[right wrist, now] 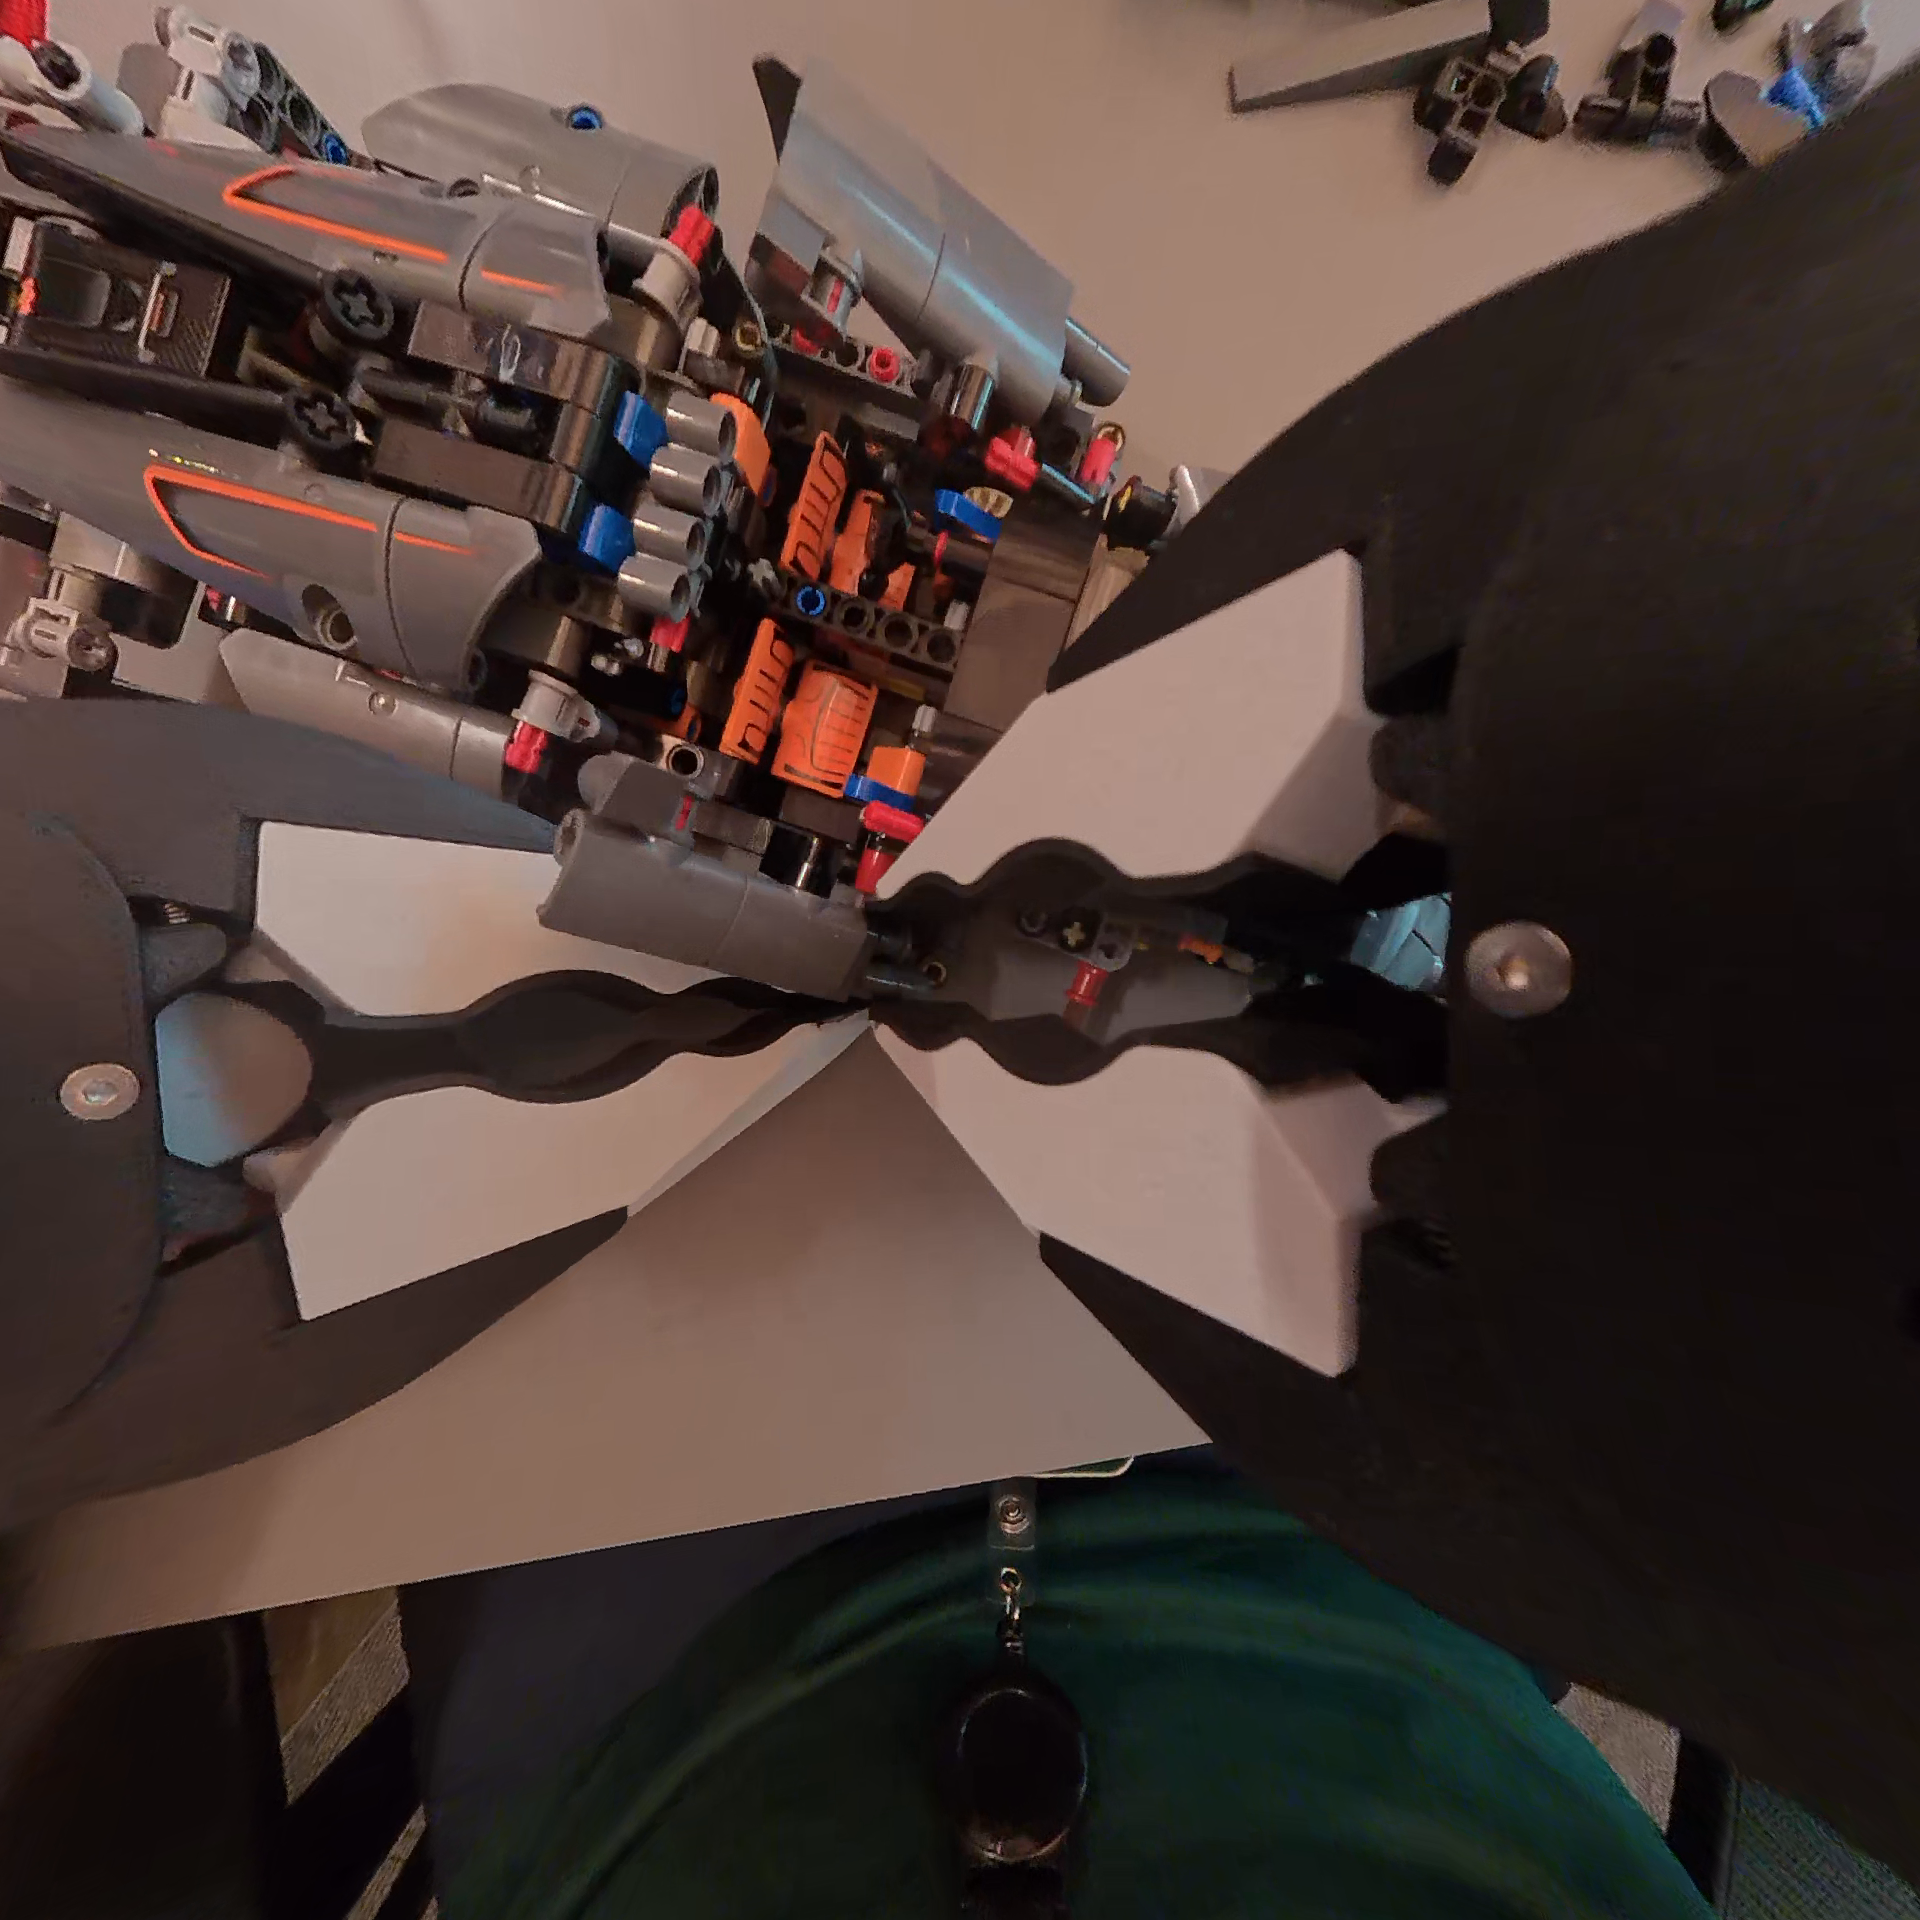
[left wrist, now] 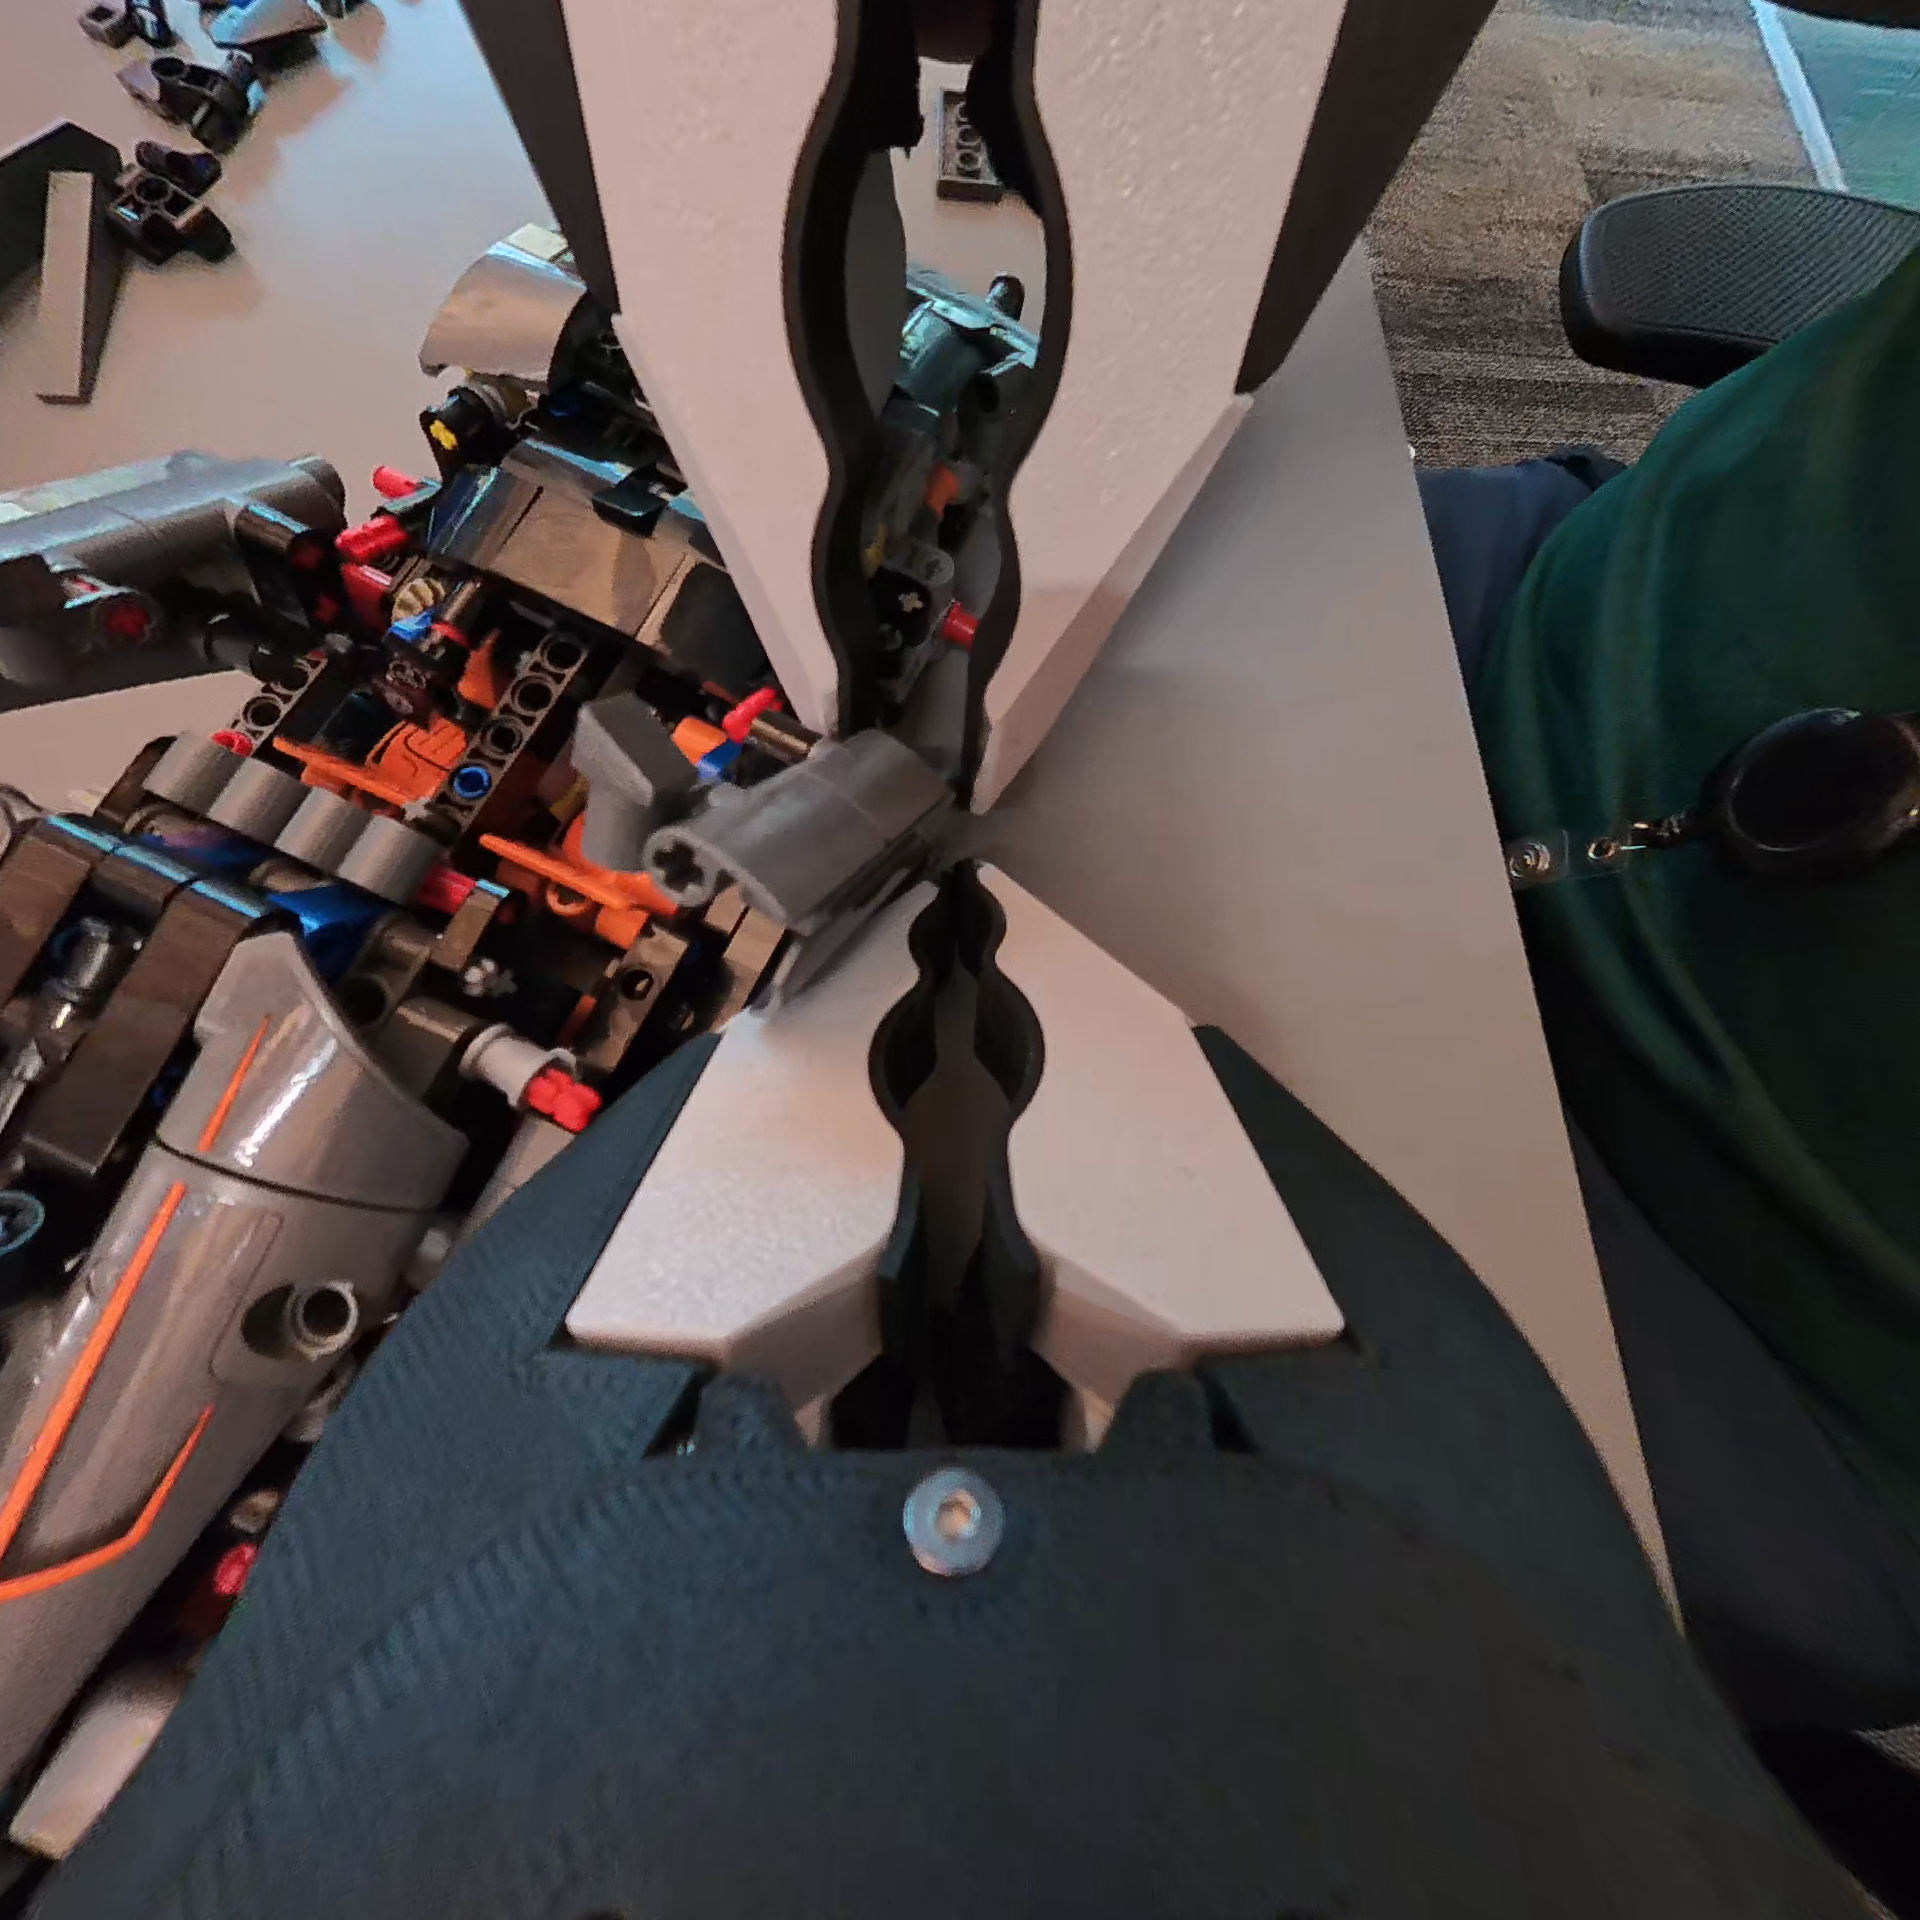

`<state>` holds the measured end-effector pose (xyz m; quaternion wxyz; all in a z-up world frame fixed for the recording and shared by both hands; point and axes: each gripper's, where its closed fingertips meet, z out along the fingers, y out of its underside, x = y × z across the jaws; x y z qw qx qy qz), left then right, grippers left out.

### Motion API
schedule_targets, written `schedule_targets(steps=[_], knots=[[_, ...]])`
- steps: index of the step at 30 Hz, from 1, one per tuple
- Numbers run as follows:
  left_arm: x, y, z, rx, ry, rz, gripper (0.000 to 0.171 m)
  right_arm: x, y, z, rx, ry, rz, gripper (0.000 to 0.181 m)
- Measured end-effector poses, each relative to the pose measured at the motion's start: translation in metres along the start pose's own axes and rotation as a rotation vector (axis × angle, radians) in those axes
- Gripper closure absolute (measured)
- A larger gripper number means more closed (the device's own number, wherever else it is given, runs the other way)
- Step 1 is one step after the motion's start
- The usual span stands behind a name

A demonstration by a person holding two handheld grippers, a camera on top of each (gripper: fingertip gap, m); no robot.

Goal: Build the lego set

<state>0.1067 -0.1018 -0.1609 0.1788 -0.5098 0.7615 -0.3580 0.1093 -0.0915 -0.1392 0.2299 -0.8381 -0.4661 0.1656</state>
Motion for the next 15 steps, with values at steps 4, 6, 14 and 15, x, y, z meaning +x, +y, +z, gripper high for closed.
schedule_targets(steps=[4,6,14,15], knots=[[0.0009,0.0002,-0.0002,0.001,0.015,0.000,0.171,-0.0005,-0.0002,0.0004,0.001,-0.003,-0.032,0.169],[0.0010,0.0002,-0.0001,0.002,0.018,0.000,0.171,-0.0009,-0.0001,0.0004,0.000,-0.011,-0.043,0.169],[0.0016,0.0001,-0.0006,0.004,0.044,-0.017,0.171,-0.0010,-0.0004,0.0008,-0.005,-0.022,-0.067,0.170],[0.0016,0.0000,-0.0005,0.004,0.044,-0.016,0.171,-0.0011,-0.0002,0.0007,-0.005,-0.020,-0.082,0.170]])
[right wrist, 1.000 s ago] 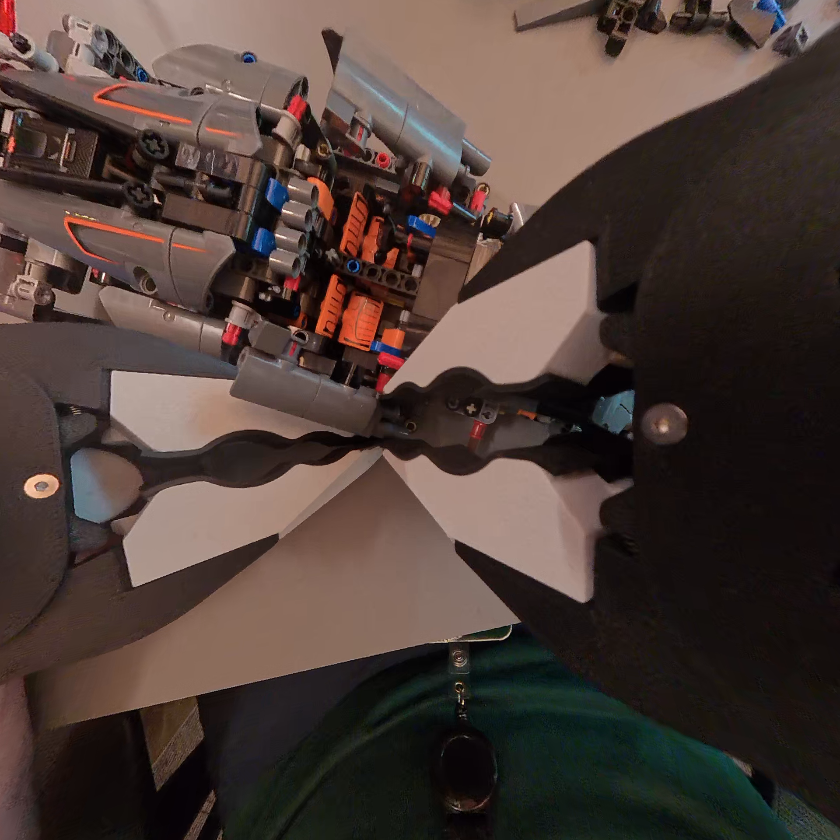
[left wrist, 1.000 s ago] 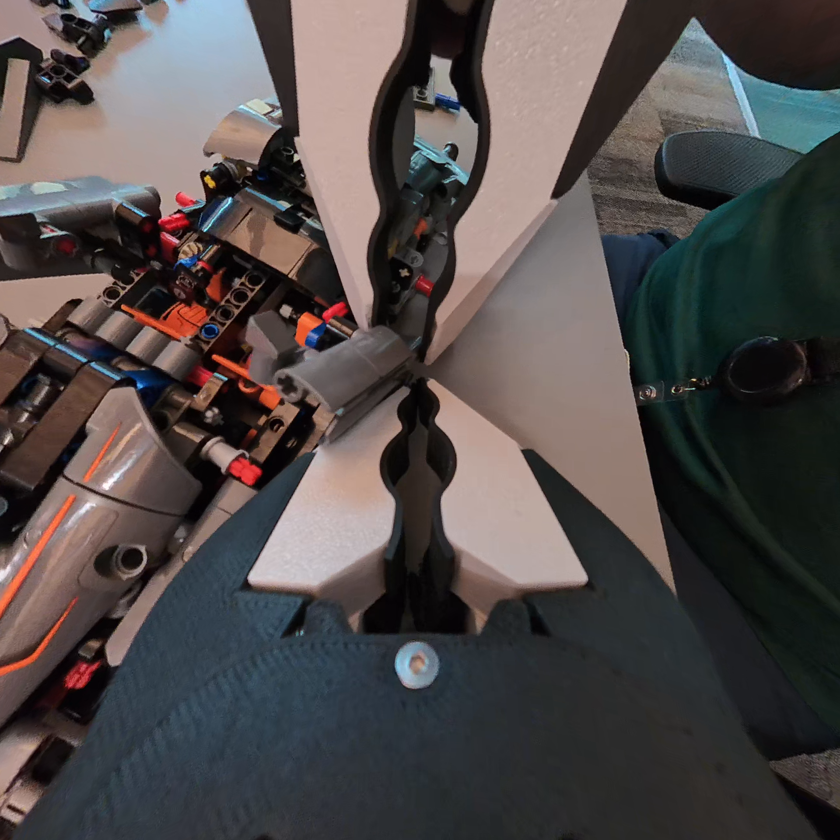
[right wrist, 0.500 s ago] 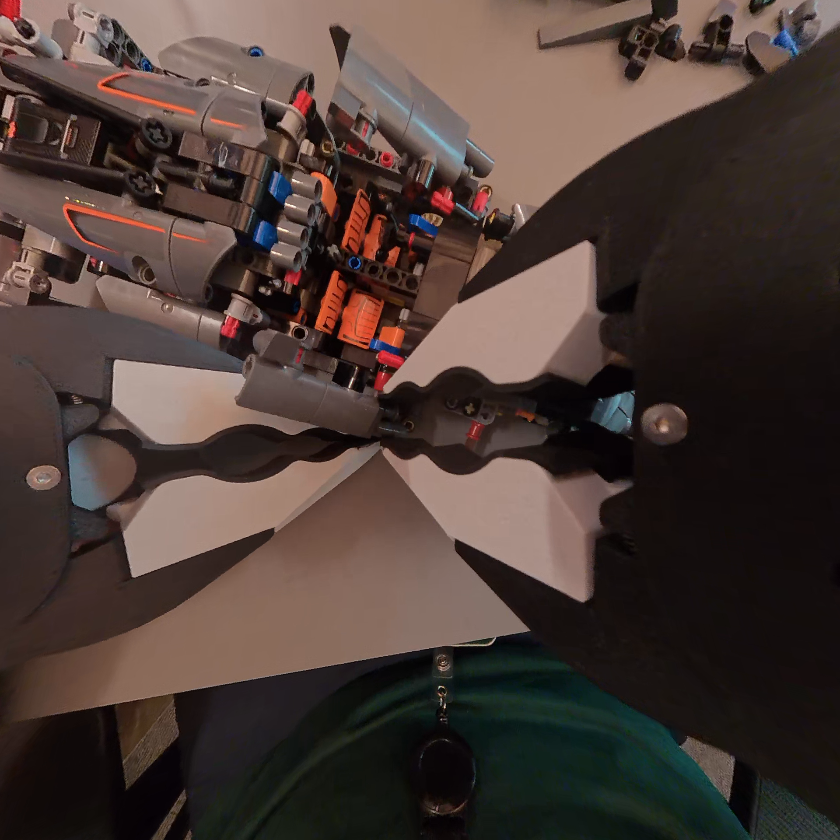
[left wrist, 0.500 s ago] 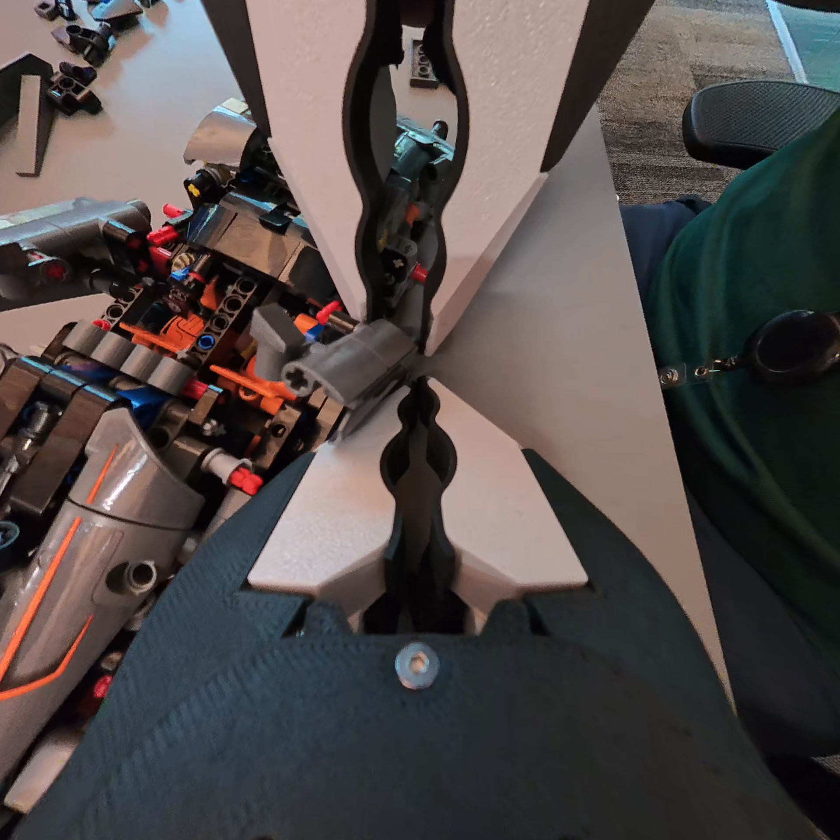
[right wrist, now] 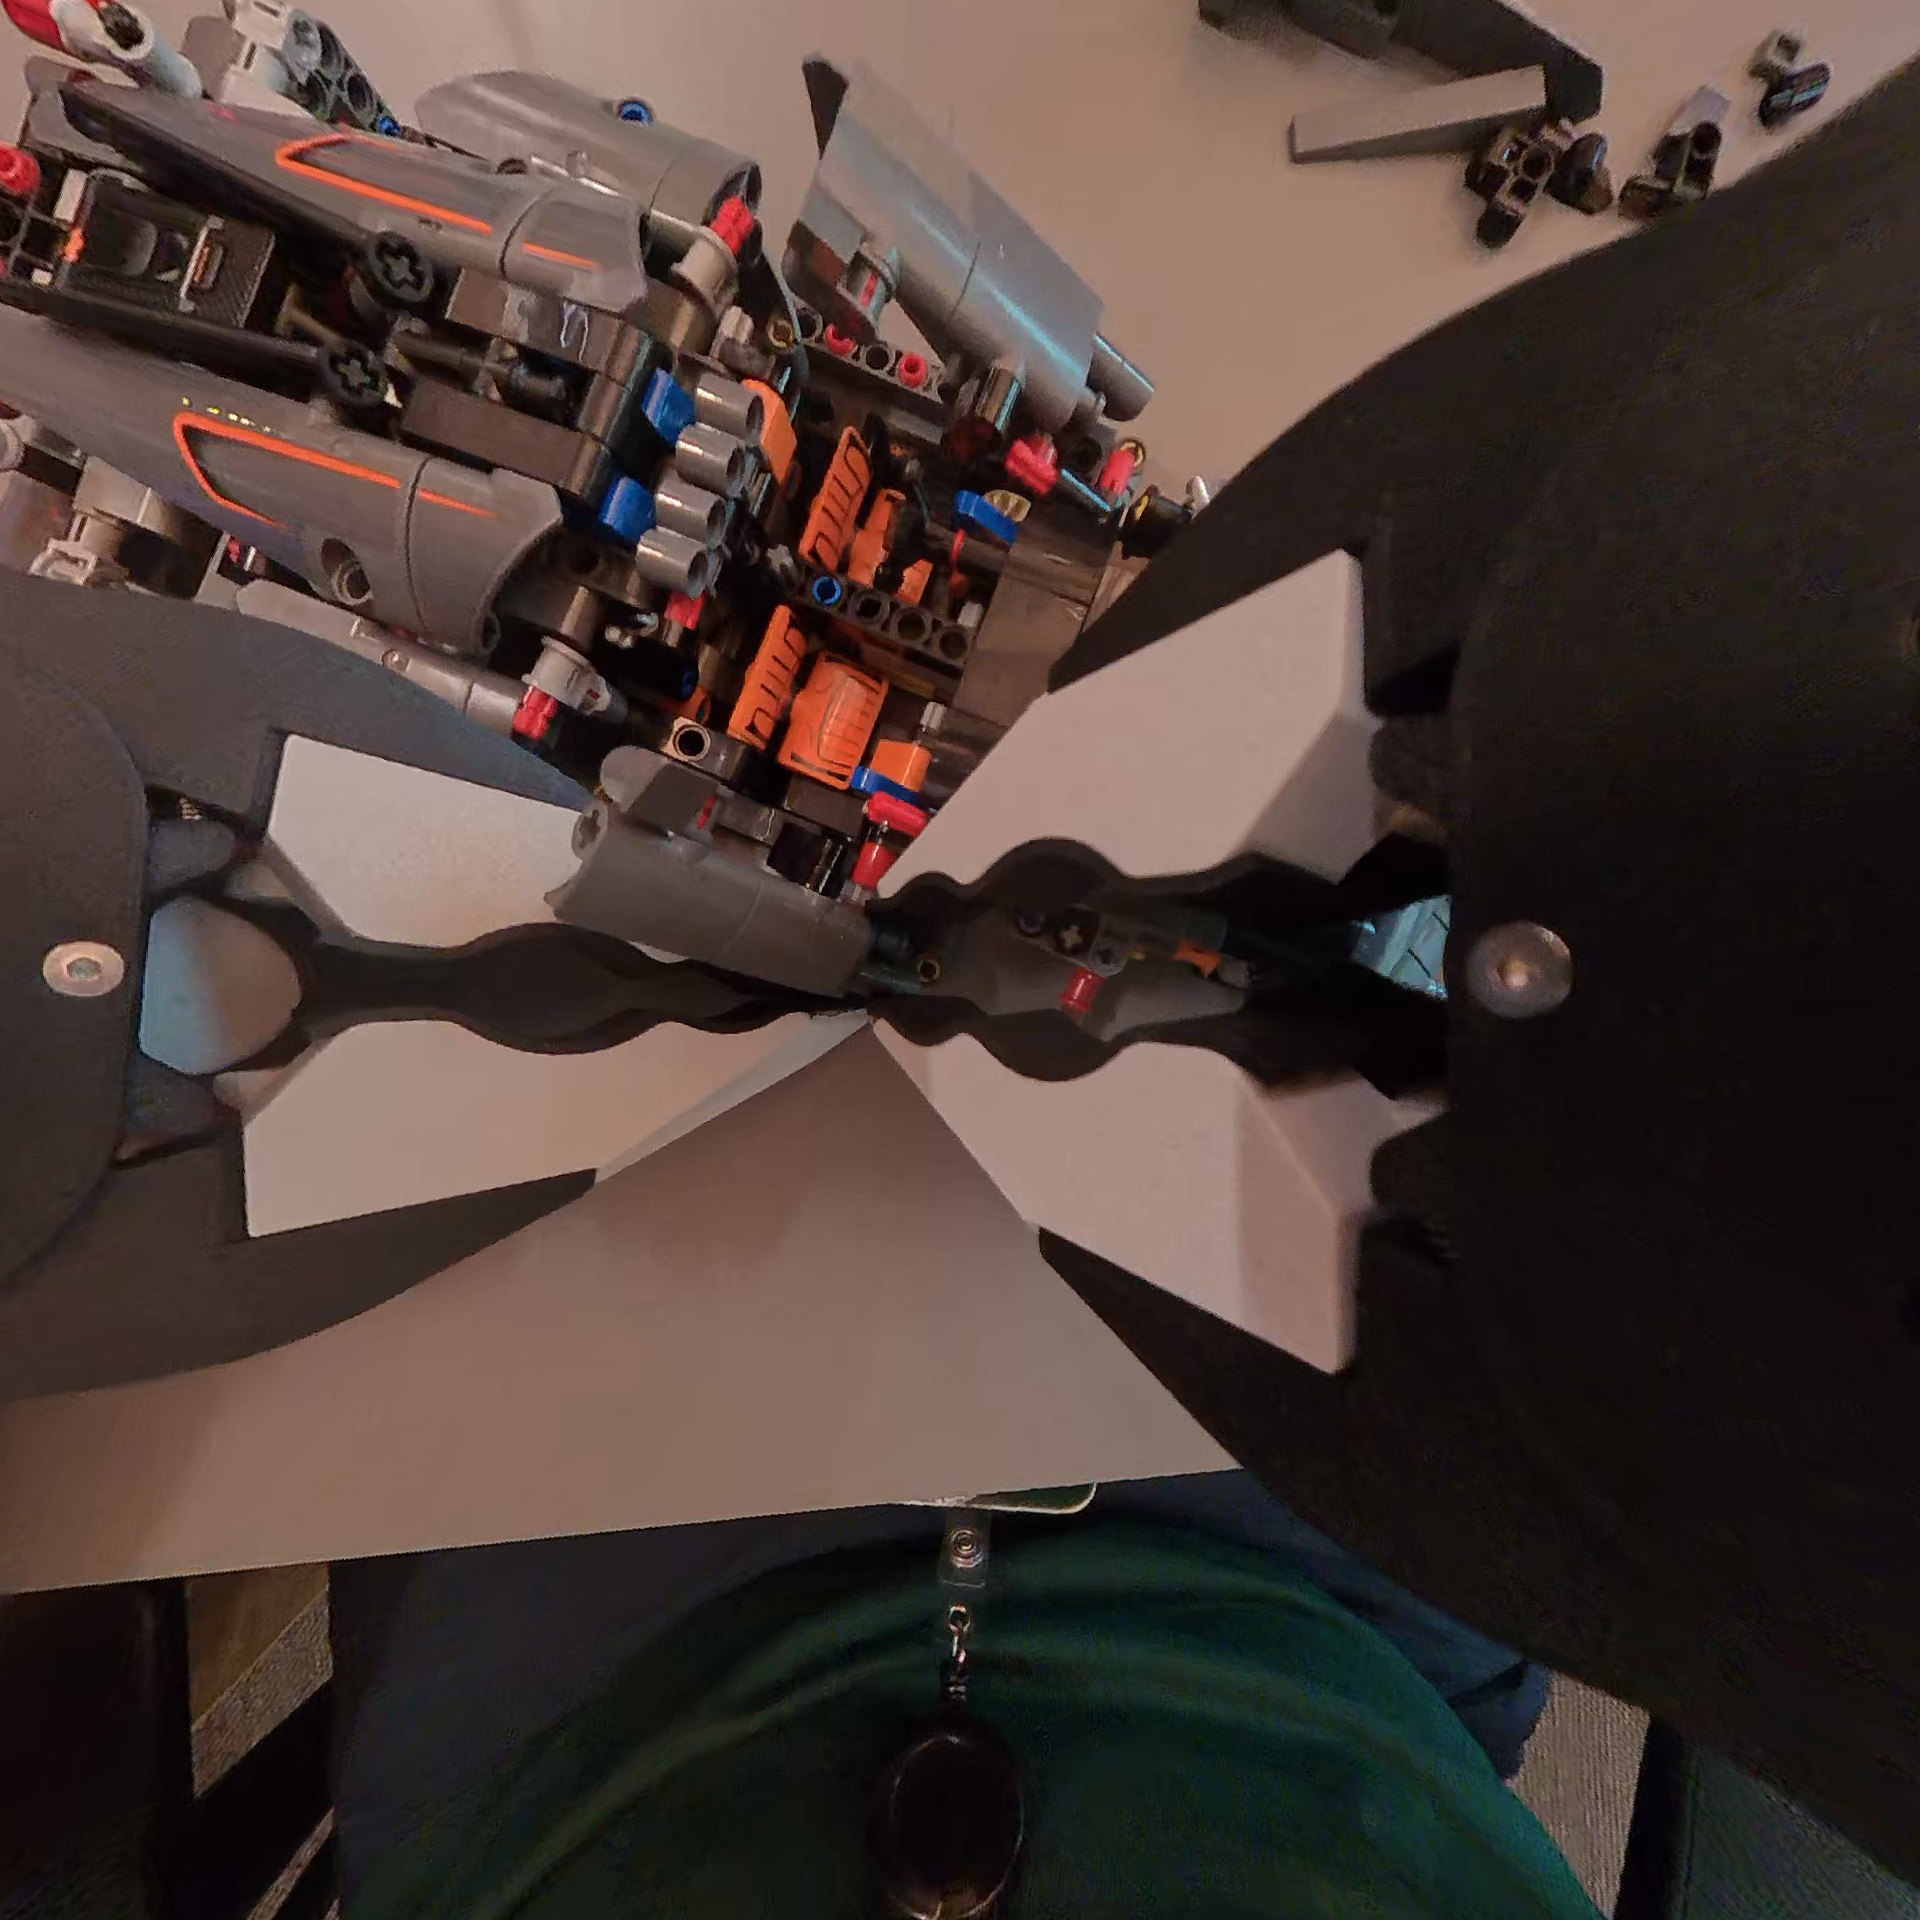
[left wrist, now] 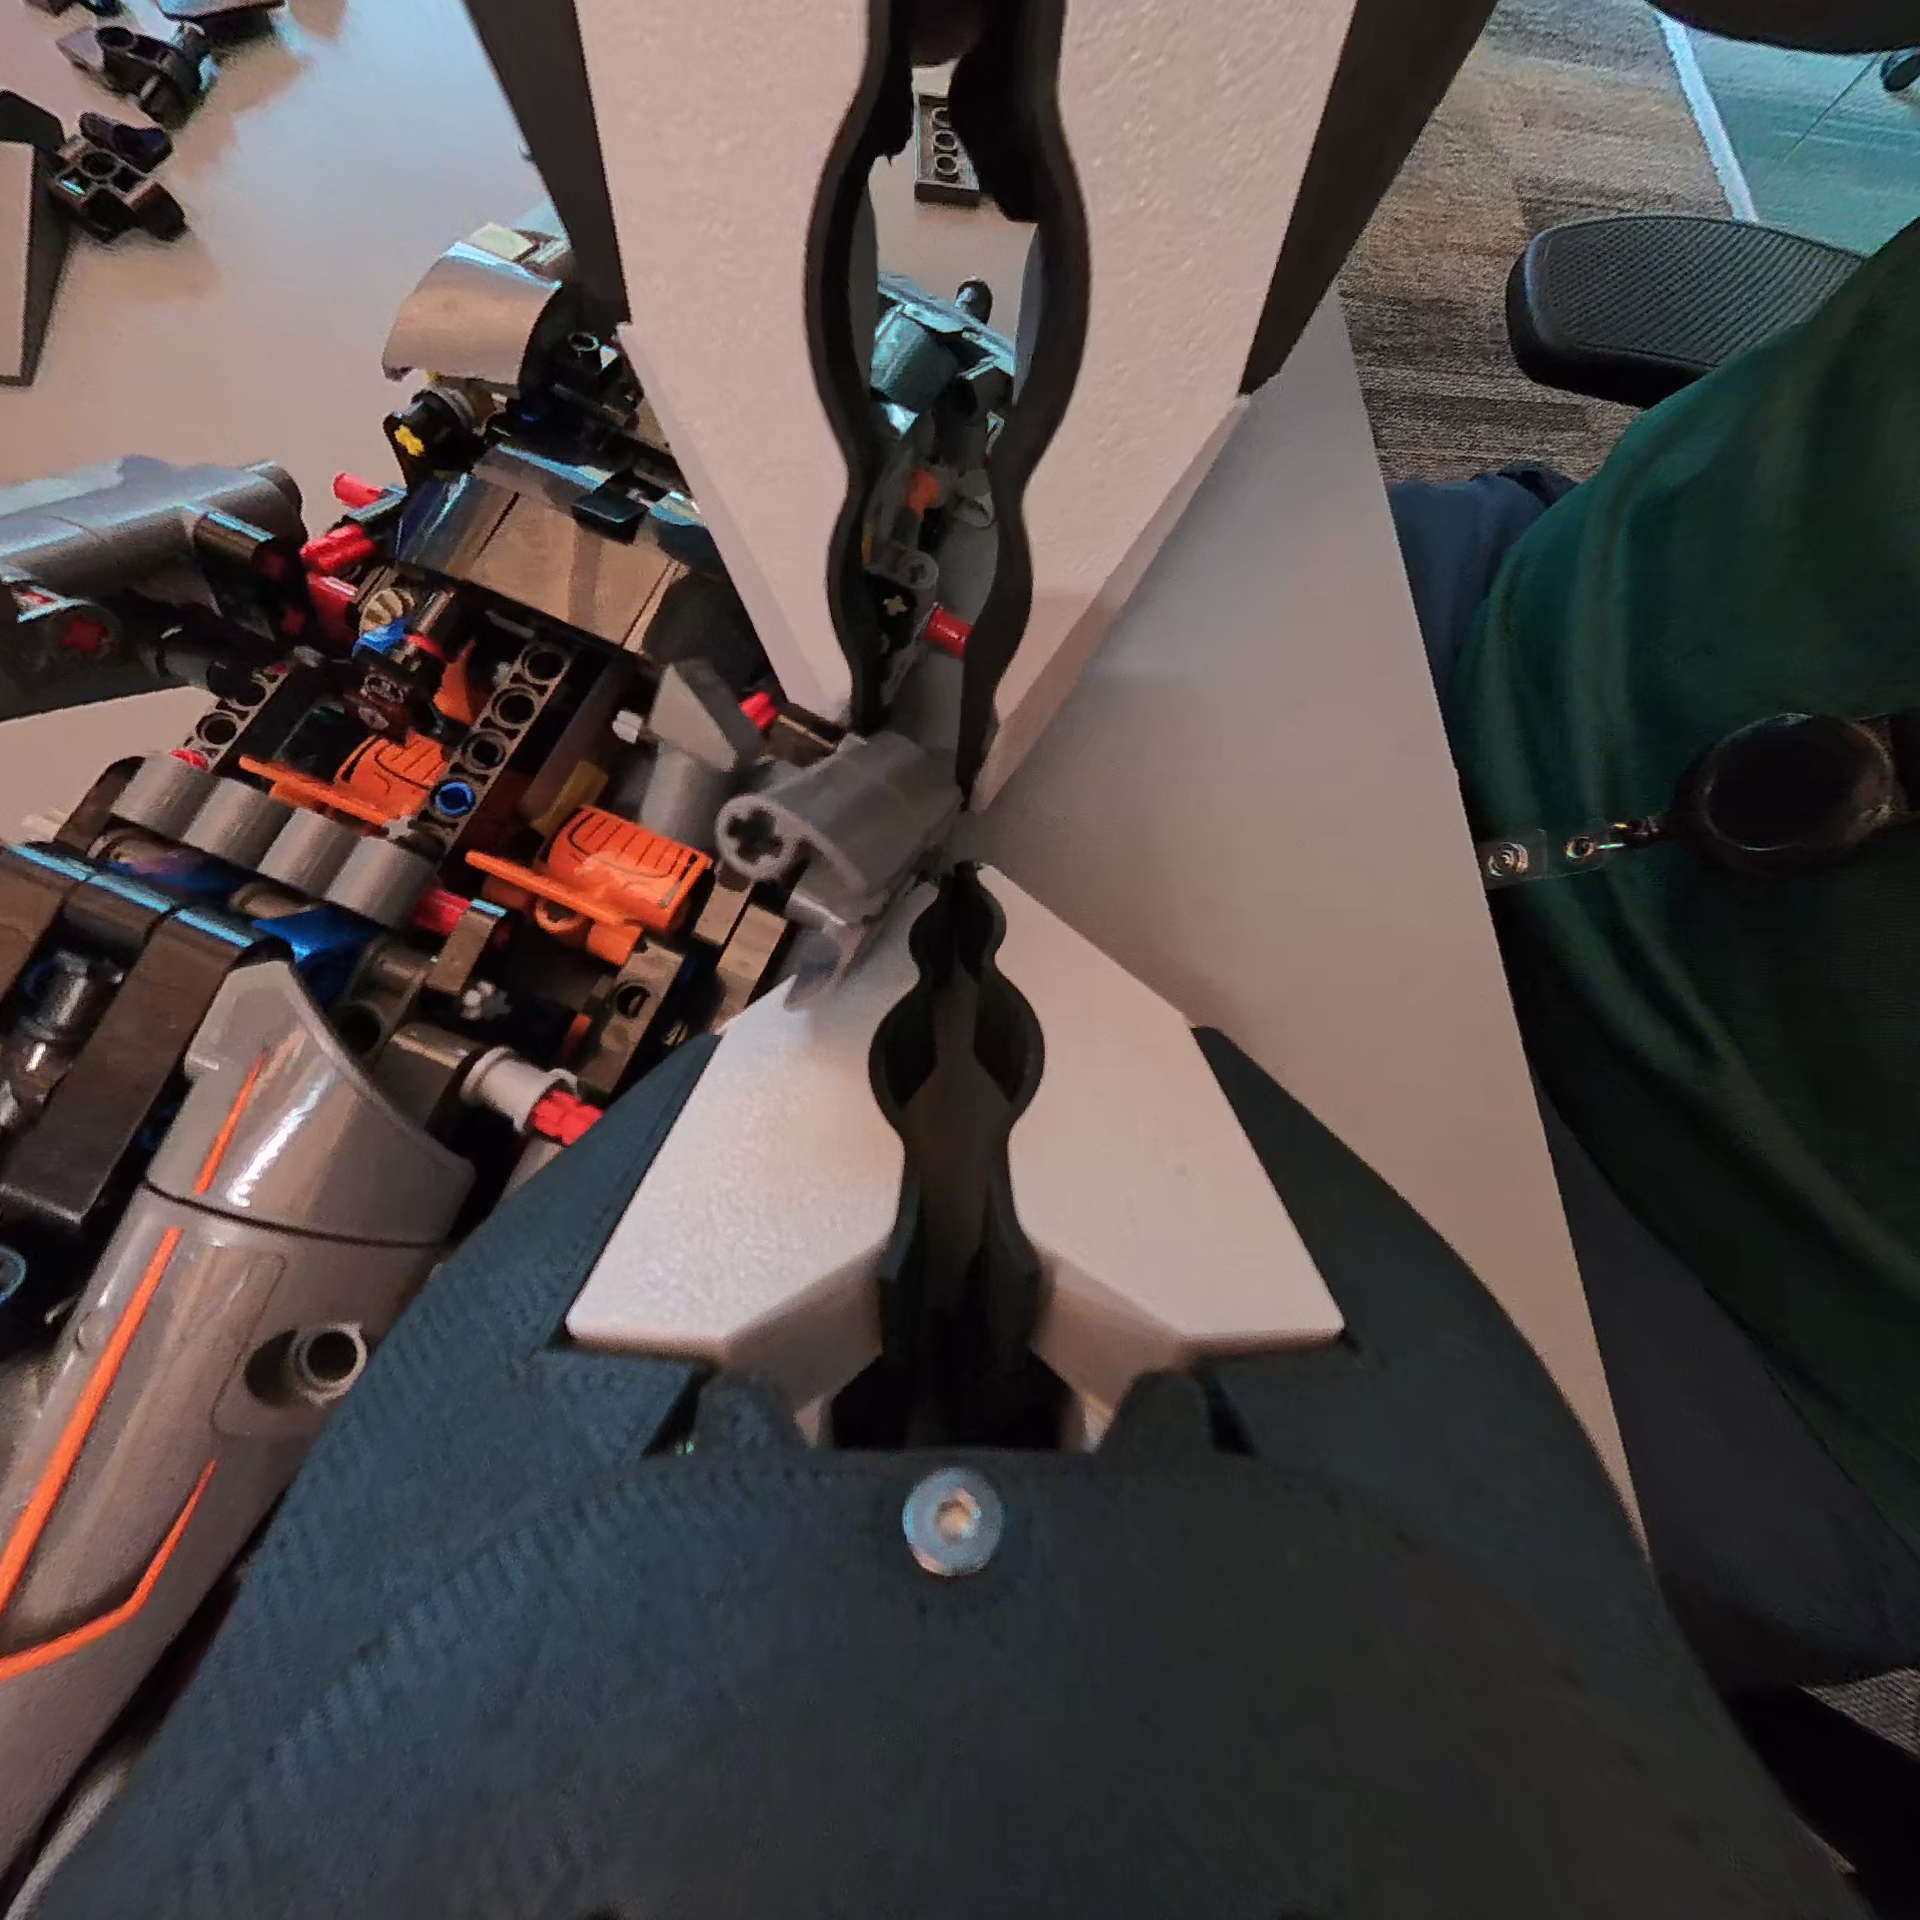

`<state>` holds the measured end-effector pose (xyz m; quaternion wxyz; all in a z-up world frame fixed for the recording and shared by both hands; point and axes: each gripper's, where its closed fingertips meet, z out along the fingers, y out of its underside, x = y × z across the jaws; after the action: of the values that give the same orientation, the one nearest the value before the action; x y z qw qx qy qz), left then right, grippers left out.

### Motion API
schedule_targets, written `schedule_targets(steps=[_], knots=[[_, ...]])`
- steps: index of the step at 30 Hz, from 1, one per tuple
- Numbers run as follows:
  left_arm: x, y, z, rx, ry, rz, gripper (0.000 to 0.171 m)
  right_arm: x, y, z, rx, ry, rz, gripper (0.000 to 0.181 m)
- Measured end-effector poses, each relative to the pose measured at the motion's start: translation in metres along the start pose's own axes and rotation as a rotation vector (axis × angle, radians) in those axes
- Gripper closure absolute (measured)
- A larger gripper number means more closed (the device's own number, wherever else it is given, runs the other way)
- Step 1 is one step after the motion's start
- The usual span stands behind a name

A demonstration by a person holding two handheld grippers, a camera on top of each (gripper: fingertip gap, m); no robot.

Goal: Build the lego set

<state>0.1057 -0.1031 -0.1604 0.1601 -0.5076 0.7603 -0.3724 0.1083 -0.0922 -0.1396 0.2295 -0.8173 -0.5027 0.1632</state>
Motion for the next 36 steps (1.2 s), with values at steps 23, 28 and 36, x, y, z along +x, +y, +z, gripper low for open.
schedule_targets(steps=[23,28,36], knots=[[0.005,-0.001,0.002,-0.005,0.033,0.027,0.171,0.000,0.000,0.001,0.013,-0.079,-0.066,0.171],[0.002,-0.003,0.001,0.007,-0.001,0.030,0.171,0.004,0.001,-0.001,-0.034,-0.004,-0.055,0.168],[-0.005,-0.011,-0.011,0.092,-0.080,-0.013,0.171,0.009,0.013,-0.023,-0.066,0.134,-0.025,0.163]])
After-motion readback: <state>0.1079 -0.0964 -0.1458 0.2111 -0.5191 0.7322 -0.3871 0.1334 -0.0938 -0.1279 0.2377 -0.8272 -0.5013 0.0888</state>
